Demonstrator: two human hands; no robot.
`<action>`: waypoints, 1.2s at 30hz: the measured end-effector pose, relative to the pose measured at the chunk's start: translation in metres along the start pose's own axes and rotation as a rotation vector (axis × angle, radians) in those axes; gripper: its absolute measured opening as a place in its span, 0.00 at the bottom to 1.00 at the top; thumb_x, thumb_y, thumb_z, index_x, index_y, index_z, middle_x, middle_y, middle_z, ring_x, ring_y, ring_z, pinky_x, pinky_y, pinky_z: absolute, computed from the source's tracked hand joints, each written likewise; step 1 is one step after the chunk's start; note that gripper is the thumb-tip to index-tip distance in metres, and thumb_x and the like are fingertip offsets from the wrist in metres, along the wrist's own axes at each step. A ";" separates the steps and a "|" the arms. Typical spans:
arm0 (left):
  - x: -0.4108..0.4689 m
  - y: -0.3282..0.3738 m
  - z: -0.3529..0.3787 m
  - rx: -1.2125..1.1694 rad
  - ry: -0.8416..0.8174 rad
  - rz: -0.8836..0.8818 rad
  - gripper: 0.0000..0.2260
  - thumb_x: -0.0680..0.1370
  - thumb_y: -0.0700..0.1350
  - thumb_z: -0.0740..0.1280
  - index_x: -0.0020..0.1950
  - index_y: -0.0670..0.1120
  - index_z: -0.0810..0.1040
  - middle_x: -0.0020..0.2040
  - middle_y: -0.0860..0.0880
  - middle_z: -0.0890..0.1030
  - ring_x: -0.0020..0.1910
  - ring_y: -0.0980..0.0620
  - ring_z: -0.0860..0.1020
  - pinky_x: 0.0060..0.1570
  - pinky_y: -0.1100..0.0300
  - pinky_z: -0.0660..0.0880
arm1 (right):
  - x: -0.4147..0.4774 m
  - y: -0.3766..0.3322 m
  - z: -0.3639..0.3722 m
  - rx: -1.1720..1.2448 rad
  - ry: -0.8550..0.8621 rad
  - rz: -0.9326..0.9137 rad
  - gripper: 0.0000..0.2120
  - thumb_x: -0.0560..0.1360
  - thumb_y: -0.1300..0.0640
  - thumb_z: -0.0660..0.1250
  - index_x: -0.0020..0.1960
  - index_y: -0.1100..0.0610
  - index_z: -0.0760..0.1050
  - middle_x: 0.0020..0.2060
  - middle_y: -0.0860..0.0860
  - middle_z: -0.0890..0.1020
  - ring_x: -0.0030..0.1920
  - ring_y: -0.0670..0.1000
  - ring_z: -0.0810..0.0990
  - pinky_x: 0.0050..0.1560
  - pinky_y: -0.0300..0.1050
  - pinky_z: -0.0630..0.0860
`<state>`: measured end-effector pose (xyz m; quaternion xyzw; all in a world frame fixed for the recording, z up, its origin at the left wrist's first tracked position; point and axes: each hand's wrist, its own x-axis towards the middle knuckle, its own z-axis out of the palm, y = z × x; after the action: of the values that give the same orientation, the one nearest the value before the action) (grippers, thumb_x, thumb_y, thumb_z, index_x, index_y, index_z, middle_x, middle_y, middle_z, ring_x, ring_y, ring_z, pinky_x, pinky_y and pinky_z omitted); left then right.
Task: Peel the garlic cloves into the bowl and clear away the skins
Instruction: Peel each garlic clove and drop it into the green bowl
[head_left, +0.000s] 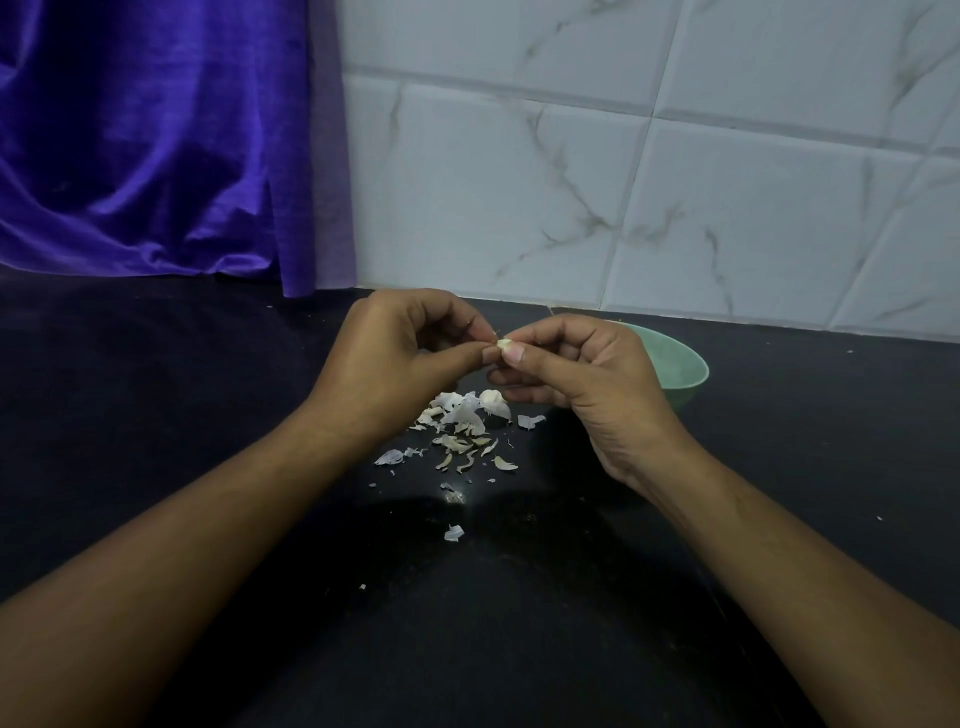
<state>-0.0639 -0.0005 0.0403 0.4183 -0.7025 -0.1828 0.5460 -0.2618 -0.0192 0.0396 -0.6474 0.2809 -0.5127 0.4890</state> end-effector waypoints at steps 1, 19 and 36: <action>0.000 0.000 0.001 -0.002 0.002 0.002 0.04 0.75 0.41 0.79 0.47 0.47 0.86 0.39 0.50 0.86 0.39 0.44 0.85 0.41 0.42 0.84 | 0.000 0.000 0.000 0.001 0.004 0.000 0.03 0.77 0.67 0.71 0.50 0.64 0.82 0.45 0.59 0.88 0.43 0.55 0.87 0.47 0.47 0.86; -0.001 0.001 0.001 0.015 -0.005 0.033 0.04 0.76 0.41 0.77 0.50 0.47 0.86 0.43 0.51 0.87 0.41 0.50 0.86 0.39 0.46 0.84 | -0.001 -0.002 0.001 0.036 0.009 0.031 0.04 0.77 0.66 0.71 0.51 0.65 0.82 0.46 0.59 0.88 0.43 0.55 0.87 0.46 0.47 0.85; 0.000 -0.002 0.000 0.004 -0.020 0.045 0.03 0.77 0.41 0.77 0.48 0.47 0.86 0.42 0.51 0.86 0.42 0.47 0.85 0.39 0.43 0.84 | 0.000 -0.002 0.001 0.092 0.005 0.092 0.05 0.76 0.63 0.73 0.51 0.63 0.82 0.45 0.59 0.88 0.43 0.54 0.87 0.45 0.47 0.85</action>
<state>-0.0636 -0.0015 0.0390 0.4014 -0.7176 -0.1732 0.5421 -0.2609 -0.0181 0.0410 -0.6093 0.2877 -0.5037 0.5406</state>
